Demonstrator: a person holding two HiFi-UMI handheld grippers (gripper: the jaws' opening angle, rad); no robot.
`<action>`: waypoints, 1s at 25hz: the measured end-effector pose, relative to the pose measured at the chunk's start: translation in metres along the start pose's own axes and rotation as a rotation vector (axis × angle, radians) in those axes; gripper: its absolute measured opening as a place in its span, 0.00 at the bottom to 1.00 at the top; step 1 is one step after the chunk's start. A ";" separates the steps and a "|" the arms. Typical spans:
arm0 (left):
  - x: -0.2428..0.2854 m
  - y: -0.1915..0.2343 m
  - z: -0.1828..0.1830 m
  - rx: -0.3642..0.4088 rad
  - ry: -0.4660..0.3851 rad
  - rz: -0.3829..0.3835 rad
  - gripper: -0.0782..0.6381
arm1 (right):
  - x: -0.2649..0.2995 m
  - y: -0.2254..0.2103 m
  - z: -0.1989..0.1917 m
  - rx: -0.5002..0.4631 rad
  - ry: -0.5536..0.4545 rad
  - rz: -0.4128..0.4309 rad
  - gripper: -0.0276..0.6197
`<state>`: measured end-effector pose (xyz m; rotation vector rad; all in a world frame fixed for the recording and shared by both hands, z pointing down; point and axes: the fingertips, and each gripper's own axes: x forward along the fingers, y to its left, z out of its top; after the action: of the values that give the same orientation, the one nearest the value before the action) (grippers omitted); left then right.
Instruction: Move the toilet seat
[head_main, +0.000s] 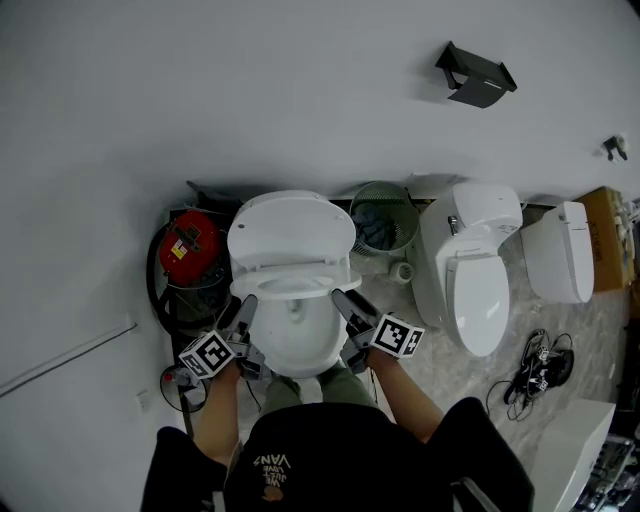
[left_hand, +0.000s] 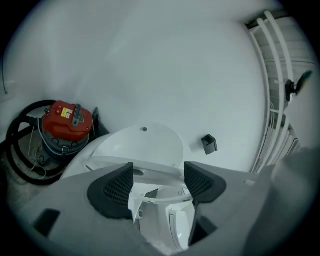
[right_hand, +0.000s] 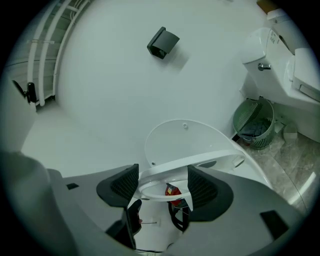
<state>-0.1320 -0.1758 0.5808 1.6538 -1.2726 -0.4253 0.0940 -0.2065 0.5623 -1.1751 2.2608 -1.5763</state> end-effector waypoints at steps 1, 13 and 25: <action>0.001 -0.002 0.003 0.026 -0.014 0.001 0.54 | 0.002 0.000 0.002 -0.005 0.007 0.004 0.50; -0.001 -0.022 0.031 0.193 -0.083 0.078 0.33 | 0.034 0.005 0.030 -0.108 0.075 0.019 0.50; -0.009 -0.033 0.044 0.280 -0.108 0.125 0.18 | 0.068 0.003 0.057 -0.158 0.088 0.009 0.48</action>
<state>-0.1506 -0.1899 0.5302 1.7892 -1.5637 -0.2724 0.0758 -0.2928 0.5554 -1.1501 2.4834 -1.4984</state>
